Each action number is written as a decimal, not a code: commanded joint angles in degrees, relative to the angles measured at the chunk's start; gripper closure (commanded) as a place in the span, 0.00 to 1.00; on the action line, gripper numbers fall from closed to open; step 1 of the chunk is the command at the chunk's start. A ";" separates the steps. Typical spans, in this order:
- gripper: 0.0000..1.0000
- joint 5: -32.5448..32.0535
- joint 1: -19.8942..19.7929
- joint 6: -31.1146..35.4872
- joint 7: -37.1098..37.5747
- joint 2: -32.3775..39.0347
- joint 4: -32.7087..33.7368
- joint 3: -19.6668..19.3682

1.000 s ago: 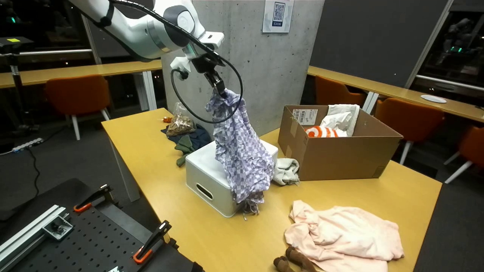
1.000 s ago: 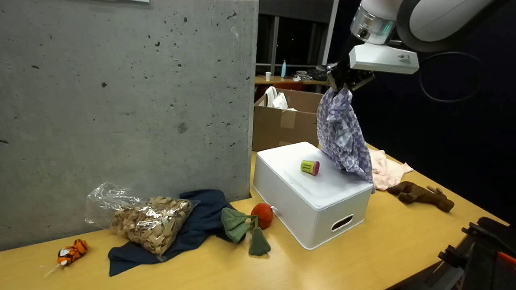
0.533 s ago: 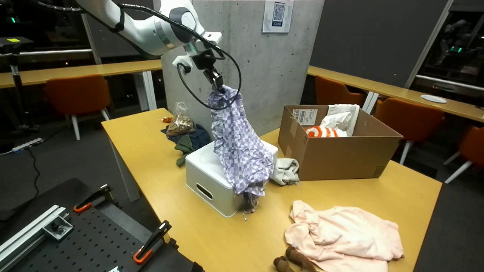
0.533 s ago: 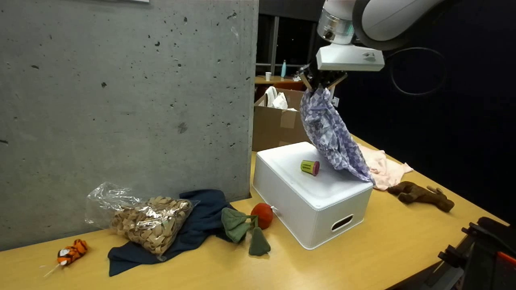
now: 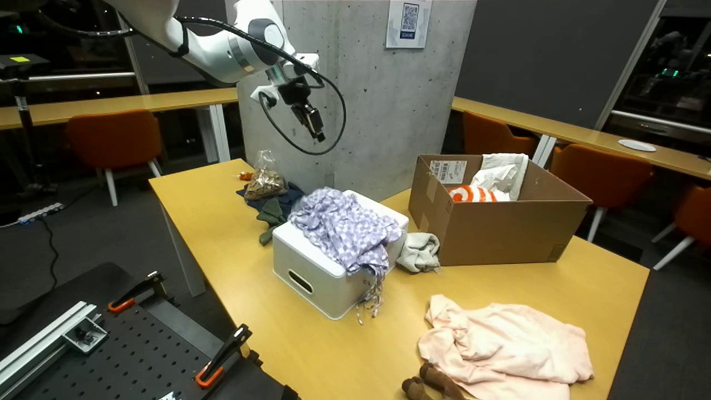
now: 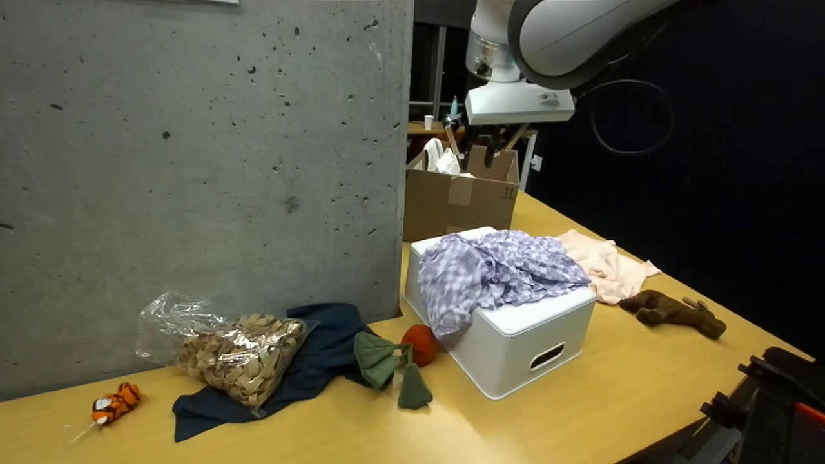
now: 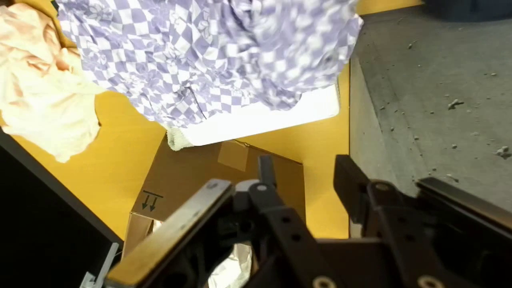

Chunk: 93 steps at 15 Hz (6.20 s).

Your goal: Put the checked shirt on the basket, then remove it from the basket

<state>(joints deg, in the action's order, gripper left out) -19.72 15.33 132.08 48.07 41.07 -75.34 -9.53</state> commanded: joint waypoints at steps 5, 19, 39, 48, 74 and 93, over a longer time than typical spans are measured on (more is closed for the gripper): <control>0.00 0.90 -3.50 -1.49 -6.38 -6.06 -9.77 0.43; 0.00 7.66 -10.13 9.55 -29.34 1.68 -12.23 2.92; 0.00 13.77 -13.95 11.03 -39.47 19.26 2.44 4.55; 0.00 14.03 -15.52 11.11 -38.81 18.60 0.12 4.44; 0.66 9.19 -13.98 13.48 -34.93 -15.85 -25.59 -3.26; 0.66 -12.71 -20.57 15.29 -19.74 -52.00 -44.68 3.16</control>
<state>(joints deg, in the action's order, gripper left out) -30.80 -3.25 147.07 26.53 -7.49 -119.22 -10.67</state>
